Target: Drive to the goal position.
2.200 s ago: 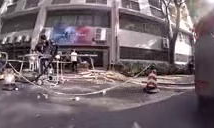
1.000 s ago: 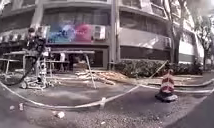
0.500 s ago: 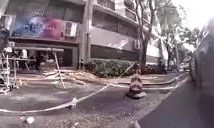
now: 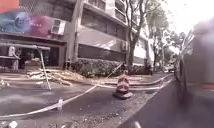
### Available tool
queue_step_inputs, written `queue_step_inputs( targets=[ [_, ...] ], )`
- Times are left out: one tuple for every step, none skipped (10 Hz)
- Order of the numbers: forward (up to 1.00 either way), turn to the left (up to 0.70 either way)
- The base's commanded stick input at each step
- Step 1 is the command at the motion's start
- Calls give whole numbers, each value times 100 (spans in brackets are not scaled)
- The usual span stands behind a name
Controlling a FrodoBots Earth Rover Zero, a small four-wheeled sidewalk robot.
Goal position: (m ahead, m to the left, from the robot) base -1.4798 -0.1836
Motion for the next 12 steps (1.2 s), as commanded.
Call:
queue_step_inputs(
  targets=[
    [0,0],
    [0,0],
    [0,0],
    [0,23],
    [0,45],
    [0,45],
    [0,45],
    [0,45],
    [0,45],
    [0,45],
    [0,45],
    [0,45]
  ],
)
